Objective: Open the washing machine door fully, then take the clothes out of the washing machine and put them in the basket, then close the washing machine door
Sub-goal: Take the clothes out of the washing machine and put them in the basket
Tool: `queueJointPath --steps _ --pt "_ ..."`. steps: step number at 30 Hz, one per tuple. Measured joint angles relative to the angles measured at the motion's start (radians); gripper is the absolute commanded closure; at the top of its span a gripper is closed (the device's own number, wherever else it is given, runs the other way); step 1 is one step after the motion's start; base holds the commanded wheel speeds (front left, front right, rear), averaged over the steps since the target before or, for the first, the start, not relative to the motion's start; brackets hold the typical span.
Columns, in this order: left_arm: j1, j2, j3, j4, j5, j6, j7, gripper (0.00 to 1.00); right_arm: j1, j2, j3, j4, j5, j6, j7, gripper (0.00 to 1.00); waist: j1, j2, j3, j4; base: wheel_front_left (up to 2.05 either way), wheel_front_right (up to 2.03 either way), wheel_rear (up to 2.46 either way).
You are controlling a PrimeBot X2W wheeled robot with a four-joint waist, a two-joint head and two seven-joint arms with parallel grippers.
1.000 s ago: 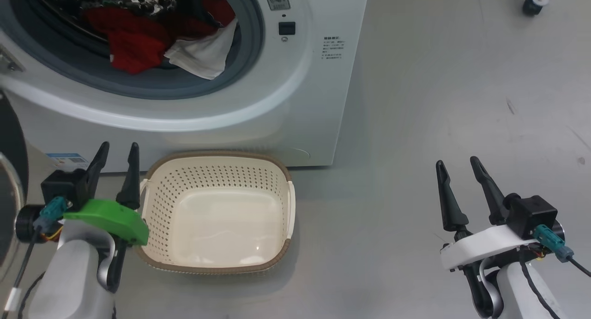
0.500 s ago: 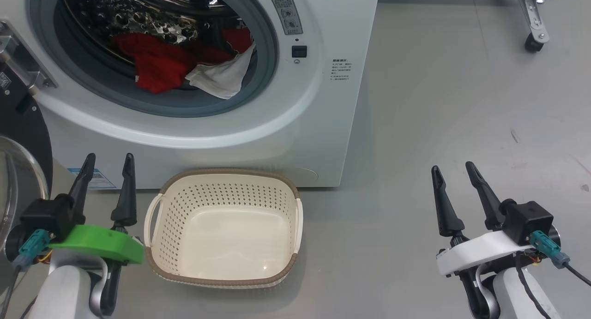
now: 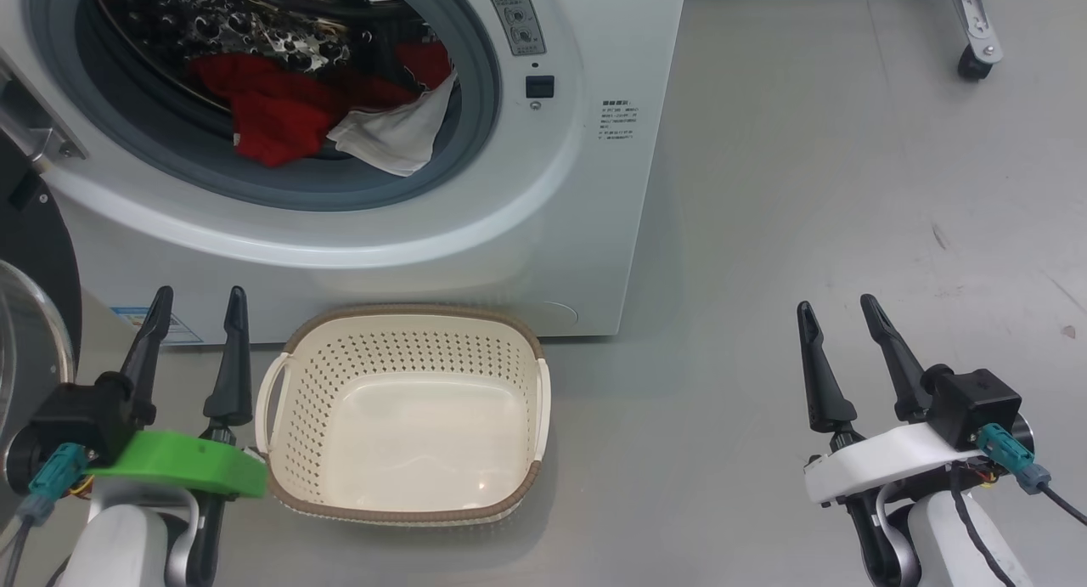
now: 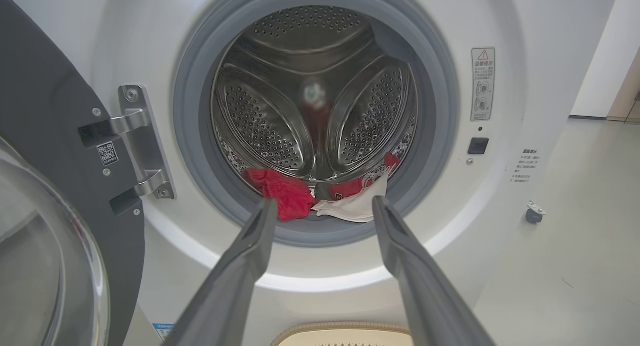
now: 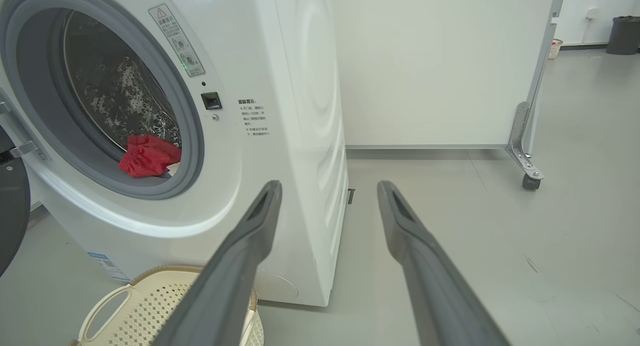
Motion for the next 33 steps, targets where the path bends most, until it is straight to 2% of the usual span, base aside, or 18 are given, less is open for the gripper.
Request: queueJointPath --steps 23,33 --pt "0.048 0.0 0.016 -0.067 0.002 -0.001 0.0 0.0 0.0 0.004 -0.002 -0.005 0.0 0.006 0.0 0.0 0.0 0.0 0.02 -0.015 0.0 0.0 0.0" --pt "0.053 0.008 0.012 -0.1 0.009 -0.001 0.0 0.0 0.0 0.005 -0.001 -0.023 -0.007 0.008 0.0 0.0 0.0 0.0 0.069 -0.031 0.0 0.0 0.0"
